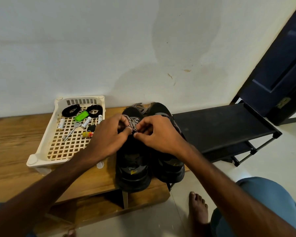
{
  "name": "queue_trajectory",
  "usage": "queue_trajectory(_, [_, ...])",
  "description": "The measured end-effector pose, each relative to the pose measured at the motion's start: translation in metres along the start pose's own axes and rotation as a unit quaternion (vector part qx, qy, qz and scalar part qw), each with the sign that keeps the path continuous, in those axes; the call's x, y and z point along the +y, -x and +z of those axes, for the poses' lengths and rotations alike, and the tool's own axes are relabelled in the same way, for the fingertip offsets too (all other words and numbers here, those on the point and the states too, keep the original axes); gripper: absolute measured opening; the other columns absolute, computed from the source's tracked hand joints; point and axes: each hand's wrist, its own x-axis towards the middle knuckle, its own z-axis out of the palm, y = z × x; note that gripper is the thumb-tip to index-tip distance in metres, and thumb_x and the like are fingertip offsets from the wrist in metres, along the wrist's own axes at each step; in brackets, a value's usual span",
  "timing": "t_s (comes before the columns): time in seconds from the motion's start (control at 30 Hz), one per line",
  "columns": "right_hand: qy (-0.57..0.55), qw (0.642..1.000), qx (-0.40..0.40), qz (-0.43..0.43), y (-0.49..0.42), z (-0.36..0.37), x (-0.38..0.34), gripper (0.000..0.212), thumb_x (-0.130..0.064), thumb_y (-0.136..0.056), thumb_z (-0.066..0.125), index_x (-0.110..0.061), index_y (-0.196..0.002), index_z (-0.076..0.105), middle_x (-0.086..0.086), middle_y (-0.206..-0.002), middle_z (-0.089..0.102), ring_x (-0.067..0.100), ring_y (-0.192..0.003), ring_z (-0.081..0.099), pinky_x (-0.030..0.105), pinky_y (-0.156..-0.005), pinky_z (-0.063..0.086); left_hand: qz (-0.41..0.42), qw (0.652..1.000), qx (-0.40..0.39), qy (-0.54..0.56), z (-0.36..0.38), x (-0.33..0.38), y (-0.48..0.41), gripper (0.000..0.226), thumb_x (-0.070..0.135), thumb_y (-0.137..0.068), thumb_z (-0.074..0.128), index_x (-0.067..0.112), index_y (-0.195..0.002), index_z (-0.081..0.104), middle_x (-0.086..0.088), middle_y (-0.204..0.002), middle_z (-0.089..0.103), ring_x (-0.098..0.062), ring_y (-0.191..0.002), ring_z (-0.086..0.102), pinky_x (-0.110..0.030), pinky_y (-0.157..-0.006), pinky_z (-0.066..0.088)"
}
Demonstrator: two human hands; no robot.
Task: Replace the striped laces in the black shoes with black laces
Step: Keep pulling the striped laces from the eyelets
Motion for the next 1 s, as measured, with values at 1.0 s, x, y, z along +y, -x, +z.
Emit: queue_trajectory(1.0, [-0.482, 0.876, 0.009, 0.025, 0.000, -0.015, -0.015, 0.035, -0.026, -0.092, 0.073, 0.005, -0.108, 0.072, 0.009, -0.084, 0.072, 0.024, -0.090, 0.068, 0.041, -0.098, 0.052, -0.044, 0.998, 0.034, 0.023, 0.000, -0.010, -0.011, 0.028, 0.017, -0.090, 0.072, 0.019, -0.115, 0.061, 0.005, -0.097, 0.071, -0.011, -0.082, 0.070, -0.031, -0.074, 0.055])
